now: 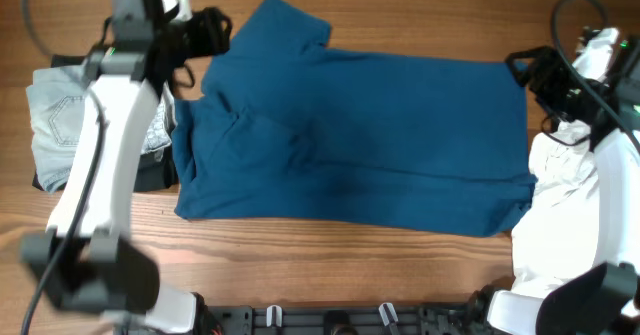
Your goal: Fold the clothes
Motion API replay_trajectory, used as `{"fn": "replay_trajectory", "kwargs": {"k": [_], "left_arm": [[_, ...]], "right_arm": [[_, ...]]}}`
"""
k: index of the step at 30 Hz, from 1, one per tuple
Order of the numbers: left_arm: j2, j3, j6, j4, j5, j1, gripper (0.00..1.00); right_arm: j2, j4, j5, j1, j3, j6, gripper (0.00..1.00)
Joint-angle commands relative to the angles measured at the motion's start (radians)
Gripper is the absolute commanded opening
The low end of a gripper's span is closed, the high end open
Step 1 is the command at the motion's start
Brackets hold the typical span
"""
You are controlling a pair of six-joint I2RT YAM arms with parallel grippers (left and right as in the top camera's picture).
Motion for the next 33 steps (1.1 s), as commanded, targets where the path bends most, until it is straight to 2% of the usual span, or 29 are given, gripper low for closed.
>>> {"fn": "replay_trajectory", "kwargs": {"k": [1, 5, 6, 10, 20, 22, 24, 26, 28, 31, 33], "left_arm": [[0.301, 0.148, 0.06, 0.054, -0.002, -0.033, 0.62], [0.555, 0.304, 0.13, 0.178, -0.025, -0.086, 0.65], [0.612, 0.308, 0.13, 0.278, -0.097, -0.108, 0.7], [0.695, 0.308, 0.157, 0.442, -0.237, -0.133, 0.71], [0.8, 0.308, 0.178, 0.506, -0.254, -0.127, 0.69], [0.801, 0.308, 0.174, 0.486, -0.23, -0.127, 0.56], [0.801, 0.308, 0.162, 0.444, -0.14, -0.127, 0.45], [0.801, 0.308, 0.144, 0.393, -0.039, -0.127, 0.21], [0.797, 0.308, 0.143, 0.361, -0.026, -0.127, 0.04], [0.767, 0.308, 0.143, 0.316, -0.032, -0.123, 0.04], [0.715, 0.308, 0.144, 0.273, -0.043, -0.118, 0.04]], "right_arm": [[0.08, -0.016, 0.027, 0.007, 0.011, 0.013, 0.79], [0.111, -0.047, 0.028, 0.007, 0.01, 0.011, 0.79], [0.112, -0.056, 0.037, 0.007, 0.01, 0.011, 0.79], [0.113, -0.089, 0.065, 0.007, 0.01, 0.01, 0.79], [0.114, -0.167, 0.117, 0.007, 0.009, -0.041, 0.78], [0.114, -0.174, 0.122, 0.007, 0.008, -0.041, 0.78], [0.114, -0.174, 0.121, 0.007, 0.008, -0.04, 0.77], [0.114, -0.172, 0.122, 0.007, 0.008, -0.04, 0.76], [0.114, -0.163, 0.122, 0.007, 0.008, -0.041, 0.76], [0.114, -0.106, 0.122, 0.007, 0.008, -0.048, 0.75], [0.118, -0.005, 0.121, 0.007, 0.008, -0.098, 0.75]]}}
